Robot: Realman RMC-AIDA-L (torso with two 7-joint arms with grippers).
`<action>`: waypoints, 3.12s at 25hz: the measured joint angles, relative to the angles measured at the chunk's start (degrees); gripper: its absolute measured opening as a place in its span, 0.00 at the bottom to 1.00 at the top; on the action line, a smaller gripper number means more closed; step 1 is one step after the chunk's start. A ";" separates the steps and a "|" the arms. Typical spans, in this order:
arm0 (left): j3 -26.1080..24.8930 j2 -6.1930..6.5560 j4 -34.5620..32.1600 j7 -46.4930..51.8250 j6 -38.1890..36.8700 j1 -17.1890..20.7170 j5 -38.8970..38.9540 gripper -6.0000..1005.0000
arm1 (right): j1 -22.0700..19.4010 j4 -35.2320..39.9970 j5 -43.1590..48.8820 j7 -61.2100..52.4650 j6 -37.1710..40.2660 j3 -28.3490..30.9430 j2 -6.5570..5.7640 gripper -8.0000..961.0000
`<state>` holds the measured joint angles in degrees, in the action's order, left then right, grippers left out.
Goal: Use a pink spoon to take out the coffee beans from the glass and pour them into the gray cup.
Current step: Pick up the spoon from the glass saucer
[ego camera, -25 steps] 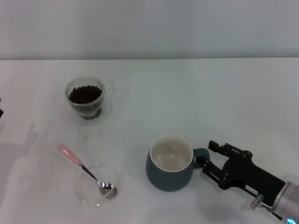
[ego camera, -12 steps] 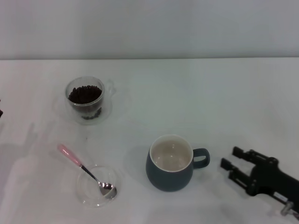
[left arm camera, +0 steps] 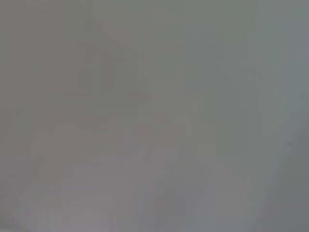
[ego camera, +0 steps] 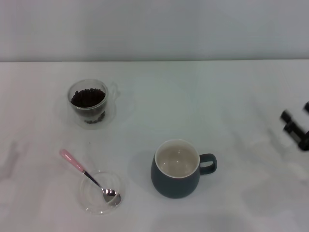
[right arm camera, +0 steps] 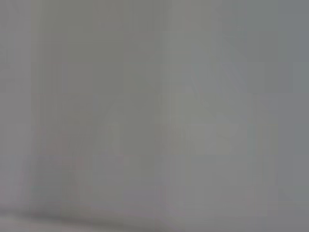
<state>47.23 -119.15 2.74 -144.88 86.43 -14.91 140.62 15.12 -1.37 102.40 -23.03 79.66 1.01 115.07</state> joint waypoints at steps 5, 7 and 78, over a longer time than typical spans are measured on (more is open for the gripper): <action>0.76 1.21 -0.63 12.99 -0.81 2.21 -3.17 0.83 | 0.74 -0.16 -8.77 0.81 -0.19 0.00 0.07 0.76; 0.88 2.77 -2.40 24.70 -1.80 3.29 -8.74 0.83 | 1.30 -0.20 -9.27 0.86 -0.19 0.00 0.07 0.82; 0.18 4.02 -18.69 67.27 -11.58 -7.55 -53.41 0.14 | 5.29 -1.80 -9.68 0.97 -4.39 -0.13 0.06 0.90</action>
<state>47.41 -115.13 -15.94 -77.61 74.85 -22.45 87.20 20.41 -3.17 92.72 -22.06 75.27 0.88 115.13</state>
